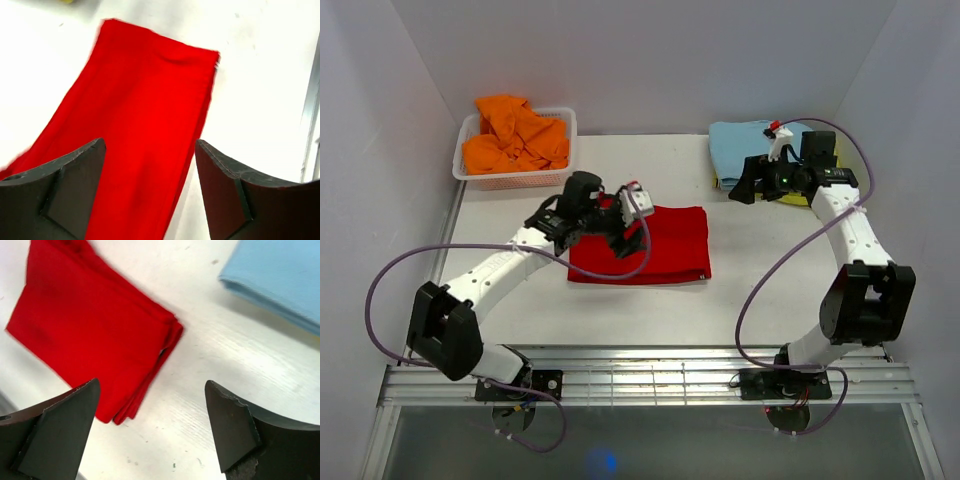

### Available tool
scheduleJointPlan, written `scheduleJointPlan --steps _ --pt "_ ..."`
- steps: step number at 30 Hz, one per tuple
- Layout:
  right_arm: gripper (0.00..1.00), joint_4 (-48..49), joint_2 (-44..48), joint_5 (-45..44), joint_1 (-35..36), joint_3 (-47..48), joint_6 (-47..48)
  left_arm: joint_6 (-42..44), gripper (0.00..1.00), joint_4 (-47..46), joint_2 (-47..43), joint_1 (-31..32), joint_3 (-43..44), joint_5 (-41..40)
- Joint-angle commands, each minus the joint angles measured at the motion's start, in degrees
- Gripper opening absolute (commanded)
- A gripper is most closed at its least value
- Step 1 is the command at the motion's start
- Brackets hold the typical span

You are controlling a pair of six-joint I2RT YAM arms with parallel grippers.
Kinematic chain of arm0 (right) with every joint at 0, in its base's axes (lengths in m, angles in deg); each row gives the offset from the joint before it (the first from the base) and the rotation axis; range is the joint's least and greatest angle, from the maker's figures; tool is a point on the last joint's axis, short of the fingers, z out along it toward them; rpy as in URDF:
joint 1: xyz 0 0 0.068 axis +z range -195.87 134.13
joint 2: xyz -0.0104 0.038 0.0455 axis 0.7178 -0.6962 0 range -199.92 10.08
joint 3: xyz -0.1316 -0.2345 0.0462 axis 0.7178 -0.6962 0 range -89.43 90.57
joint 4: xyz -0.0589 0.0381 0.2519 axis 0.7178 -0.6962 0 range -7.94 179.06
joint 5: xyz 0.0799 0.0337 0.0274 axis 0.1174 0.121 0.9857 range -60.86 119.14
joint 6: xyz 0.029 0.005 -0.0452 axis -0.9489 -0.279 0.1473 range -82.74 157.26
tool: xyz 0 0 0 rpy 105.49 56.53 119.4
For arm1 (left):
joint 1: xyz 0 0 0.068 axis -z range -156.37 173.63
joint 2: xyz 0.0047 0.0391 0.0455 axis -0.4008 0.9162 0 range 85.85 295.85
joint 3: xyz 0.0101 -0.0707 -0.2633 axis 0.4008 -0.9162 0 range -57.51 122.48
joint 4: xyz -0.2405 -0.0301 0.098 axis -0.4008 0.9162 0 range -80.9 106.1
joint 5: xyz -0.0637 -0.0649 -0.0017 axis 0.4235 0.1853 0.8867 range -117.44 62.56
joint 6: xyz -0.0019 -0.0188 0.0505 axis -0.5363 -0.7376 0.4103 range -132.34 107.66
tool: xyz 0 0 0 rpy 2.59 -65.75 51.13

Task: Fold and stack the trousers
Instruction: Fold the trousers

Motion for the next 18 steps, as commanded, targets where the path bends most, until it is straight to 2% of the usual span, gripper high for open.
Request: scheduleJointPlan --steps 1,3,4,6,7,13,14,18 --pt "0.9 7.2 6.1 -10.7 0.1 -4.4 -2.5 15.7 0.83 1.5 3.2 7.8 -3.7 -12.3" --pt "0.9 7.4 6.9 -20.5 0.1 -5.4 -3.8 17.0 0.82 -0.4 5.1 11.5 -4.8 -15.9" --pt "0.9 5.8 6.6 -19.8 -1.0 -5.4 -1.9 18.2 0.81 -2.7 6.8 14.6 -5.3 -17.0" --pt "0.9 3.7 6.5 -11.3 -4.9 -6.6 -0.6 19.3 0.8 -4.4 8.8 18.3 -6.8 -19.7" --pt "0.9 3.3 7.2 -10.0 -5.9 -7.6 -1.0 19.3 0.79 -6.0 9.9 19.1 -7.0 -20.4" --pt "0.9 4.6 11.4 -11.7 -6.9 -16.7 -2.2 18.6 0.65 -11.3 18.2 21.7 -6.3 -24.7" --pt "0.9 4.6 11.8 -11.0 -7.0 -17.8 -2.2 18.1 0.6 -11.4 19.2 21.9 -5.9 -25.0" --pt "0.9 7.1 14.1 -8.2 -7.3 -24.5 -5.8 17.3 0.53 -12.4 22.7 23.1 -5.3 -25.2"
